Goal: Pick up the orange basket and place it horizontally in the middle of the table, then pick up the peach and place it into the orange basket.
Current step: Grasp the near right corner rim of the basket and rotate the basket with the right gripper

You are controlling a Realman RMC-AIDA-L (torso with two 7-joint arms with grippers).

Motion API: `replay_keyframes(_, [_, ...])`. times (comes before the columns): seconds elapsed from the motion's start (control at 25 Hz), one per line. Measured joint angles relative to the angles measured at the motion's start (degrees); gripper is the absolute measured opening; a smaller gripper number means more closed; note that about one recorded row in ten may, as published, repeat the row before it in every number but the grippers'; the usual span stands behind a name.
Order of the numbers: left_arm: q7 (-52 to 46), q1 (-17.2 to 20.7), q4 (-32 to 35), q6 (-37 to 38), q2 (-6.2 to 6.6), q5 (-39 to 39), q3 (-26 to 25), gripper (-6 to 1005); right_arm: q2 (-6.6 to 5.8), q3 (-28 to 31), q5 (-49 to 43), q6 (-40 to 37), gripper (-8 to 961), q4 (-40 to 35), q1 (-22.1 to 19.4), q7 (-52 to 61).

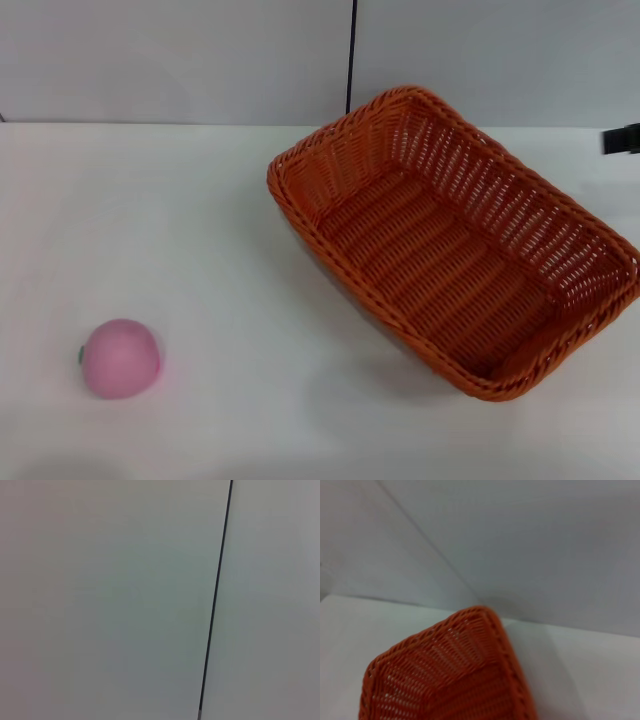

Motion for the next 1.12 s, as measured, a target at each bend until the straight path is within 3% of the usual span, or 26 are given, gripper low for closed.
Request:
replay_keyframes(0.08, [0.0, 0.1, 0.0, 0.0, -0.02, 0.0, 0.0, 846, 0.29, -2.2, -1.3, 1.9, 565, 3.6, 2.2, 1.0])
replay_keyframes(0.36, [-0.1, 0.2, 0.0, 0.1, -0.03, 0.0, -0.1, 846, 0.83, -10.0, -1.6, 8.9, 560, 10.3, 4.1, 3.1])
replay_keyframes(1.12, [-0.1, -0.3, 0.0, 0.2, -0.03, 0.0, 0.0, 845, 4.86, -13.1, -1.2, 19.9, 545, 16.2, 4.7, -0.4])
